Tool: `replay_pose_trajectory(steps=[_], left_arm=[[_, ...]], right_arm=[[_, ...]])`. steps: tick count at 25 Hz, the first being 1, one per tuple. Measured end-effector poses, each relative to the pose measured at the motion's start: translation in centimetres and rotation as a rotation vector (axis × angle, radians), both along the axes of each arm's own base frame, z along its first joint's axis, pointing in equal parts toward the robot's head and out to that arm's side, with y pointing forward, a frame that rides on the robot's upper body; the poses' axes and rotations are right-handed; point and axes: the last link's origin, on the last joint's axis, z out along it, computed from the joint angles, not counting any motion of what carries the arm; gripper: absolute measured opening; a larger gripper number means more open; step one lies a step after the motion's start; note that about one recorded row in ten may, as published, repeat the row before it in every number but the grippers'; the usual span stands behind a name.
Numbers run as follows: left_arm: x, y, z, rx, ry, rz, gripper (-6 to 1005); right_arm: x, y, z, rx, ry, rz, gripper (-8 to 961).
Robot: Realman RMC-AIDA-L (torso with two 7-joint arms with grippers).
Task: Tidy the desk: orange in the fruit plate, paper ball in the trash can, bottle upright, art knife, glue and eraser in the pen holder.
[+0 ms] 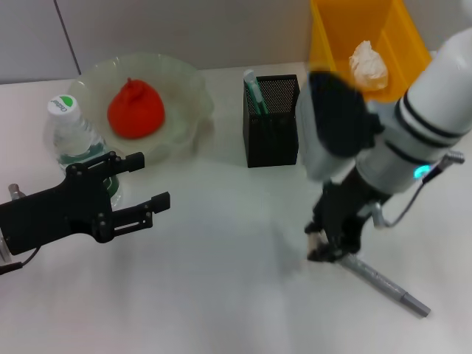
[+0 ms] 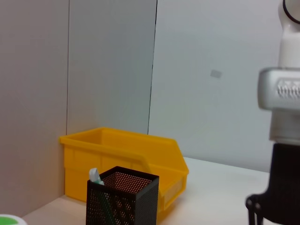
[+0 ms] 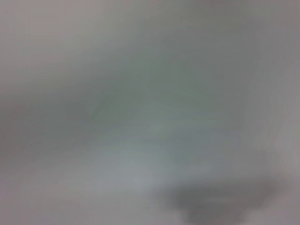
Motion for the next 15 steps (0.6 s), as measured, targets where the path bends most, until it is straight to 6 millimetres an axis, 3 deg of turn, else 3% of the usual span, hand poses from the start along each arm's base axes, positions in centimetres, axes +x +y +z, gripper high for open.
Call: replay_pose_trajectory(steps=[6,15], left_arm=[[0.2,0.1,0.0,-0.003,-0.005,-0.010,802],[0.4,0.2,0.1,0.003,-0.009,-0.015,802]], right_arm=[[-1.8,2.4,3.4,0.160,0.263,-0.055,401],[-2.0,3.7,7.4,0.304,0.584,-0.100,400]])
